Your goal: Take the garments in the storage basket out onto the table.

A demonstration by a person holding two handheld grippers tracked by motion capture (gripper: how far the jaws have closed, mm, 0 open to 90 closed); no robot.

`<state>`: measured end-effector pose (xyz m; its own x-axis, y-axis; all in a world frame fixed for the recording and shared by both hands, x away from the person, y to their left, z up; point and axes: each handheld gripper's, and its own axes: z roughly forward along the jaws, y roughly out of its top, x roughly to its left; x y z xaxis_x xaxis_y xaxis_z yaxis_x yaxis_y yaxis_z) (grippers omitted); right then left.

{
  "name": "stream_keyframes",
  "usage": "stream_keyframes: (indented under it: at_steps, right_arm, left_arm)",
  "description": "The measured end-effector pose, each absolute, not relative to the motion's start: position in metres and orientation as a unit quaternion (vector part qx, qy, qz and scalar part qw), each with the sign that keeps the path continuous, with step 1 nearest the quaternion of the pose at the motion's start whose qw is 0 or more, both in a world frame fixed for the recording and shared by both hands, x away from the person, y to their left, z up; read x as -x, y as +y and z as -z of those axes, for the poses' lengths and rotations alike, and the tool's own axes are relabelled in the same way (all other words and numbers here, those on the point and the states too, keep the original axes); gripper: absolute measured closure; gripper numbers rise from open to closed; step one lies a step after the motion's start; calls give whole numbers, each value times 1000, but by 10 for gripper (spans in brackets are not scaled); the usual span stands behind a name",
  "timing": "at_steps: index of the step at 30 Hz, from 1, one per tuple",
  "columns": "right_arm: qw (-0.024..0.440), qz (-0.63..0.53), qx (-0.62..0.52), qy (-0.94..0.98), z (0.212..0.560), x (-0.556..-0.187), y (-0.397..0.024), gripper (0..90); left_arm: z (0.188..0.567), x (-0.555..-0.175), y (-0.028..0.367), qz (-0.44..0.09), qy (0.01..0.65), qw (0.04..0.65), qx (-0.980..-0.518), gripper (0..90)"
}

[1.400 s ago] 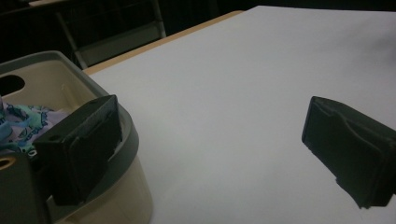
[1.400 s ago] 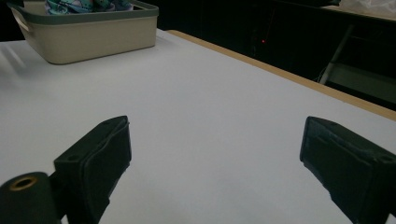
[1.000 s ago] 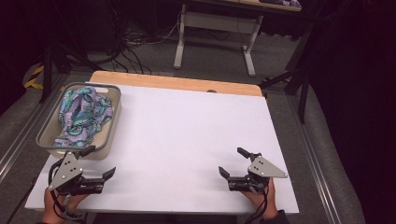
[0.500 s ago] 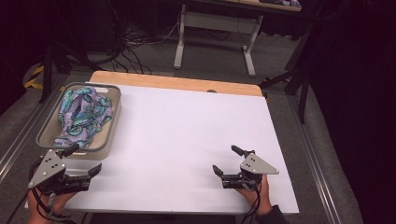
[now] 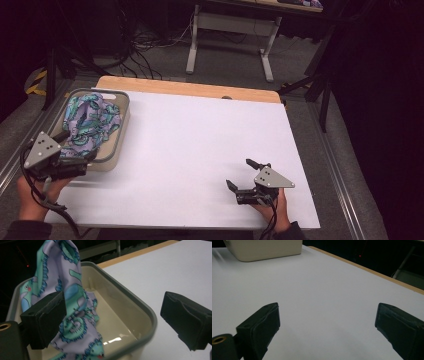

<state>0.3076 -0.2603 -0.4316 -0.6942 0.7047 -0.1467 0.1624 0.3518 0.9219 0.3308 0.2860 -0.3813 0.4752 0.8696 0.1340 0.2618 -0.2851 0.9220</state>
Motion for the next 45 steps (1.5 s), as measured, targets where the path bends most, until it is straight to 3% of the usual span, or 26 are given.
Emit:
stream_keyframes:
  at_steps: [6,21,31,38,42,45]
  right_arm:
    - [272,-492,-278,779,433,-309,-260,64]
    - [260,-489,-284,783,439,-315,-263,67]
    - [261,-484,-282,786,440,-315,-262,71]
    - [262,-481,-279,789,440,-314,-262,83]
    - [263,-482,-278,788,440,-314,-263,97]
    - [262,-480,-277,790,441,-315,-262,101]
  left_arm:
    - [362,-364,293,-354,400,442,-721,100]
    - [350,-428,297,-313,450,415,-726,99]
    - [352,-455,302,-274,475,411,-728,210]
    - [359,-460,302,-274,490,398,-726,414]
    - [358,-456,304,-273,478,413,-726,690]
    - [358,-452,306,-253,470,448,-717,796]
